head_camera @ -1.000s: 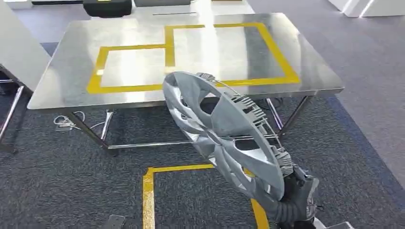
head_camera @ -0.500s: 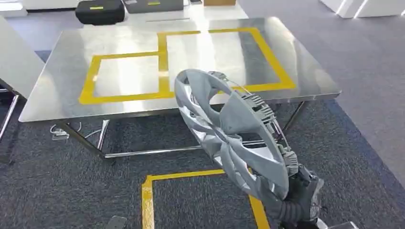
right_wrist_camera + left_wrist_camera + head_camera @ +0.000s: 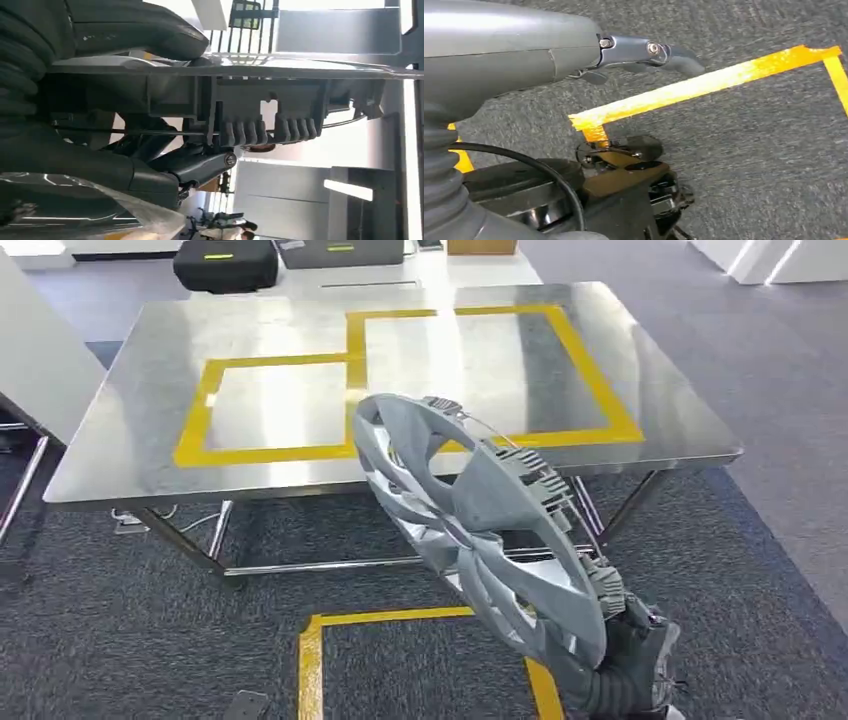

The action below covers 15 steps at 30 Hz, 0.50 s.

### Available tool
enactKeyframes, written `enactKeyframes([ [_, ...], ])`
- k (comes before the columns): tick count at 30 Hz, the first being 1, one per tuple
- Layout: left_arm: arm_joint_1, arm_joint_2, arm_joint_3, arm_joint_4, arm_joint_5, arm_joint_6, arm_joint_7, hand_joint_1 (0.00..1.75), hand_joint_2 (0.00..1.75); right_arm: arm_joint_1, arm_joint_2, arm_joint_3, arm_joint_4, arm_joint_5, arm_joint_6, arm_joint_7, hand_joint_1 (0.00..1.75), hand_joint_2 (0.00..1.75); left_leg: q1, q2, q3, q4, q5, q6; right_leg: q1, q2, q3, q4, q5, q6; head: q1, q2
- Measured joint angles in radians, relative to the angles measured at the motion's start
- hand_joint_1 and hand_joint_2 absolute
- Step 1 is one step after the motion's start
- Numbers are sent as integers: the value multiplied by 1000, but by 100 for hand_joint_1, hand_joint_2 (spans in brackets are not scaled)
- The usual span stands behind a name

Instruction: Take the parts from the cabinet and place them on the table.

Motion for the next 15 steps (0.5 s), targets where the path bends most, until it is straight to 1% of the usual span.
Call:
enactKeyframes([
  [1,2,0,0,0,-1,0,0,0,175,5,0,0,-2,0,0,0,175,175,-1,1,18,6,3,-7,0,2,-5,-2,10,-7,-5,0],
  [2,2,1,0,0,-2,0,0,0,175,7,0,0,-1,0,-1,0,175,175,-1,1,23,5,2,-9,-1,3,7,-3,9,-13,0,0],
  [3,1,1,0,0,-2,0,1,0,175,8,0,0,-2,1,-1,0,175,175,0,2,23,9,-6,-11,-7,4,19,-6,9,-18,-3,0],
  [4,0,1,0,0,-3,0,1,0,175,8,0,0,-3,1,-2,-1,175,175,1,2,15,39,-10,-16,-6,2,29,-8,4,-25,-2,0],
  [5,-1,1,0,0,-3,0,1,0,175,7,0,-1,-4,1,-4,-1,175,175,1,2,-15,95,-34,-22,-6,1,36,-10,0,-30,-9,0],
  [6,-1,1,0,0,-3,0,1,0,175,6,0,-1,-4,1,-5,-3,175,175,2,2,-58,169,-64,-26,-6,2,41,-10,-5,-32,-8,0],
  [7,0,2,0,0,-3,-2,1,0,175,6,0,-1,-4,2,-6,-5,175,175,2,2,-104,240,-95,-28,-4,3,46,-10,-12,-35,-8,0],
  [8,3,2,0,0,-3,-2,1,0,175,7,0,-1,-4,2,-6,-5,175,175,2,2,-138,283,-114,-28,-3,5,54,-10,-19,-36,-11,0],
  [9,5,2,0,0,-3,-2,1,0,175,9,0,-1,-4,3,-6,-5,175,175,2,2,-156,288,-108,-26,-1,7,63,-10,-26,-37,-10,0],
  [10,6,2,0,0,-3,-2,1,0,175,9,0,-1,-4,3,-6,-5,175,175,0,2,-156,257,-83,-21,1,9,75,-10,-35,-37,-11,0],
  [11,6,2,0,0,-3,-2,1,0,175,9,0,-1,-4,3,-6,-5,175,175,-1,2,-148,216,-51,-16,3,9,85,-10,-43,-36,-11,0],
  [13,6,2,0,0,-3,-2,1,0,175,9,0,-1,-4,3,-6,-6,175,175,-7,2,-123,116,30,0,7,9,106,-12,-56,-34,-11,0],
  [14,8,5,0,0,-3,-2,1,0,175,9,0,-1,-4,3,-6,-6,175,175,-16,3,-110,45,99,19,4,6,100,-17,-65,-34,-10,0],
  [15,7,8,0,0,-3,-2,1,0,175,8,0,-1,-3,3,-7,-6,175,175,-20,1,-116,65,54,23,10,9,124,-16,-71,-27,-2,0],
])
